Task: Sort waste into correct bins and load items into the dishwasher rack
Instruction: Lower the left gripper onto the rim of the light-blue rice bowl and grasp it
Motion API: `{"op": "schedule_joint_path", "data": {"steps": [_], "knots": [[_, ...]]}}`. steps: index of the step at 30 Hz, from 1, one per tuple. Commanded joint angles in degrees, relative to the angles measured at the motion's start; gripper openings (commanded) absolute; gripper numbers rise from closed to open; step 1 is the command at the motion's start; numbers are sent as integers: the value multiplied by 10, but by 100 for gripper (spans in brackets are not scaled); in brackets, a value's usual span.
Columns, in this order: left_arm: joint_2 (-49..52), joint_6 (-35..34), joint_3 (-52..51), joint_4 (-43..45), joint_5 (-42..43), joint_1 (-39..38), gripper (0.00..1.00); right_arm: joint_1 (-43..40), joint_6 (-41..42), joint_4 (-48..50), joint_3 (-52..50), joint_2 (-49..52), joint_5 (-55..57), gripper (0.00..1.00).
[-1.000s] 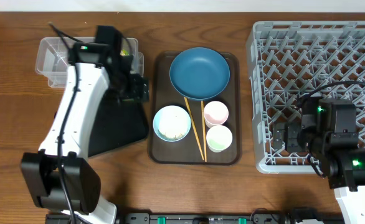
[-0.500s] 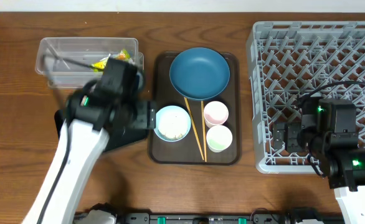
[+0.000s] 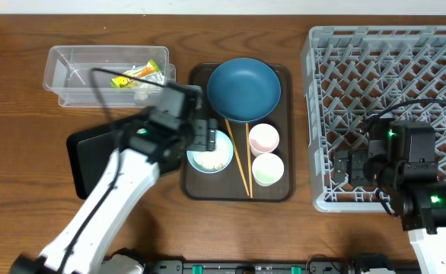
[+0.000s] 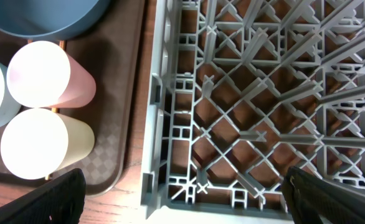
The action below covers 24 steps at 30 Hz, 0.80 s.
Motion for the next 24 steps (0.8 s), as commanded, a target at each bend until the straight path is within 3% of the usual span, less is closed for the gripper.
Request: {"op": "schedule_joint_path", "data": {"steps": [1, 16, 24], "knots": [[48, -3, -3, 13, -7, -29, 86, 3, 0, 0, 13, -3, 2, 99], [186, -23, -3, 63, -5, -107, 77, 3, 0, -1, 13, -3, 2, 99], [209, -37, -3, 76, -7, -109, 63, 3, 0, -1, 13, -3, 2, 99]]}}
